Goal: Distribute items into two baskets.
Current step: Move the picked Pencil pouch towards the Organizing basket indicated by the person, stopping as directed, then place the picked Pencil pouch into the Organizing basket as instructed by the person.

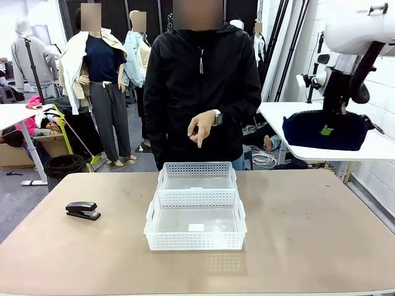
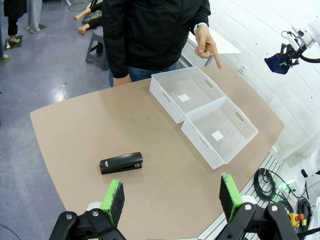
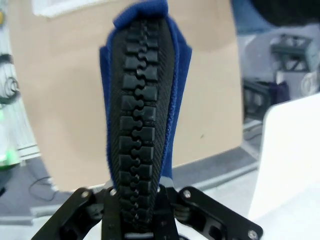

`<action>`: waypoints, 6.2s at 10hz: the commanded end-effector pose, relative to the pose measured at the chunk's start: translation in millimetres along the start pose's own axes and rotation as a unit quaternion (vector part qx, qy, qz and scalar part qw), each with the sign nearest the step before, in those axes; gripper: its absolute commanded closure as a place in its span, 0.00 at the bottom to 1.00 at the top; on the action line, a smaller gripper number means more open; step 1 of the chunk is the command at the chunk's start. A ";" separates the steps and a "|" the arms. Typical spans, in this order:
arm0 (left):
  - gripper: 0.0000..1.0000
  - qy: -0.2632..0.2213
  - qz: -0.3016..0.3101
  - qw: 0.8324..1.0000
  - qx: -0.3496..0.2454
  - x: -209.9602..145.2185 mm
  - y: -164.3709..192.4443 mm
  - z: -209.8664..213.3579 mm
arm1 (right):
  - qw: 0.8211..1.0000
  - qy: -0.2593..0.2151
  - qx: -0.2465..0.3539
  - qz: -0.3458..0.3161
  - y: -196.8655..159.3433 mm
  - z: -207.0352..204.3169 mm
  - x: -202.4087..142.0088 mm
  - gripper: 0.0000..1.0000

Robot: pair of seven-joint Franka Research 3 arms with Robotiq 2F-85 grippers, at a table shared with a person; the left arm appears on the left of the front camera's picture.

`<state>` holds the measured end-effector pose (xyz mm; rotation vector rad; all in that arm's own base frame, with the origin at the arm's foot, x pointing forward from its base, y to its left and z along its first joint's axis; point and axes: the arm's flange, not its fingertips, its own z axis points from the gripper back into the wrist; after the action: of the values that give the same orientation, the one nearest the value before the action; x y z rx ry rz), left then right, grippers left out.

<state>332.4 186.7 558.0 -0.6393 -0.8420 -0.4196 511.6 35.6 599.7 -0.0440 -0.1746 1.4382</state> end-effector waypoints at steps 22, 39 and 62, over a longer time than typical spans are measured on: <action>0.00 -0.011 -0.005 1.000 -0.005 -0.2 1.1 0.8 | 0.970 -0.018 0.059 0.235 41.9 -69.6 205.3 1.00; 0.00 -0.011 -0.005 1.000 -0.005 -0.2 1.1 0.8 | 0.975 0.002 0.128 0.184 164.8 -72.9 194.1 1.00; 0.00 -0.011 -0.005 1.000 -0.005 -0.2 1.1 0.8 | 0.972 0.004 0.121 0.199 159.3 -68.7 195.9 1.00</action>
<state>332.6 186.9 558.4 -0.6437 -0.8467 -0.4134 387.9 254.2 526.1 0.1244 0.0139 1.8533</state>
